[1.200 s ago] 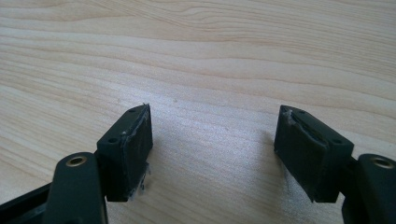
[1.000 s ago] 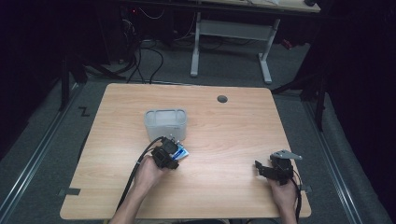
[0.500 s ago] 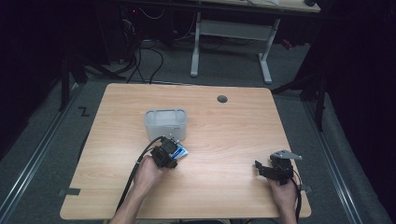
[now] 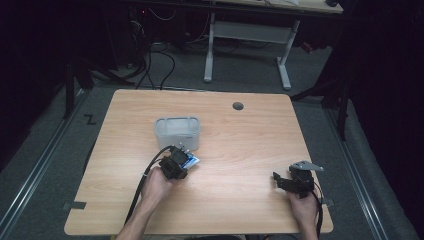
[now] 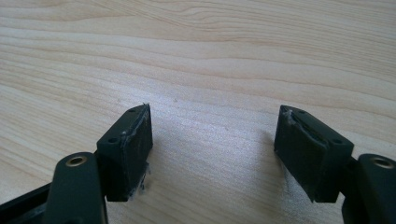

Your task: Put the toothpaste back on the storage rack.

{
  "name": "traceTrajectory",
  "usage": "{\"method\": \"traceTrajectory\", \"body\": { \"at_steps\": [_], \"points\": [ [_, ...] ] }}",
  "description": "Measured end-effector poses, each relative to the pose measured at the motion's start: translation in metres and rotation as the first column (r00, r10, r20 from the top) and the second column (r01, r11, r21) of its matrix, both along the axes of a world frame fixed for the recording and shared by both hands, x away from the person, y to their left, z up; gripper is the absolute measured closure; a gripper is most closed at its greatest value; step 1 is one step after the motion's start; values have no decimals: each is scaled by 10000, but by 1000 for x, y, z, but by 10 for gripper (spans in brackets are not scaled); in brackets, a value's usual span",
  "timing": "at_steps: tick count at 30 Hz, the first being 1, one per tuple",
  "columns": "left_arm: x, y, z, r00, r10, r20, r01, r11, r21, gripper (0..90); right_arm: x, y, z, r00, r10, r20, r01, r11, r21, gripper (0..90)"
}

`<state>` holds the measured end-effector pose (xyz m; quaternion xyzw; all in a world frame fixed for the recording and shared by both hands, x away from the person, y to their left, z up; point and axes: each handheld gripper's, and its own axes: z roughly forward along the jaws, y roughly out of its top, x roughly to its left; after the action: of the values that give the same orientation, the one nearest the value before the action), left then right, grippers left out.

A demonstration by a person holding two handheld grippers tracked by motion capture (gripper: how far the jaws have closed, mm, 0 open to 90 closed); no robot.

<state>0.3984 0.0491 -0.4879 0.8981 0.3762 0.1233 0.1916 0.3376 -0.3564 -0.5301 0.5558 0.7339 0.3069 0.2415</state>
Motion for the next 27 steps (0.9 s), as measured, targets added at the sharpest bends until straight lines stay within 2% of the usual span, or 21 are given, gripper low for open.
{"method": "traceTrajectory", "body": {
  "at_steps": [5, 12, 16, 20, 27],
  "points": [
    [-4, 1, 6, 9999, -135, 41, 136, 9996, -242, 721, 0, 0, 0, 10000, -6, -1, 6, 10000, 4, 279],
    [-10, 14, 24, 9998, -60, 194, 79, 9950, -994, 727, 0, 0, 0, 10000, -16, 10, 16, 10000, -20, 280],
    [-14, 18, 36, 9993, -47, 366, 87, 9939, -1100, 728, 0, 0, 0, 10000, -11, 14, 11, 10000, -24, 281],
    [-17, 22, 48, 9979, 6, 642, 84, 9902, -1397, 731, 0, -1, 0, 10000, 2, 21, -2, 10000, -21, 280],
    [-19, 32, 60, 9963, 238, 831, -78, 9823, -1869, 741, 0, -1, 0, 10000, 18, 17, -18, 10000, -7, 278]
  ]
}}
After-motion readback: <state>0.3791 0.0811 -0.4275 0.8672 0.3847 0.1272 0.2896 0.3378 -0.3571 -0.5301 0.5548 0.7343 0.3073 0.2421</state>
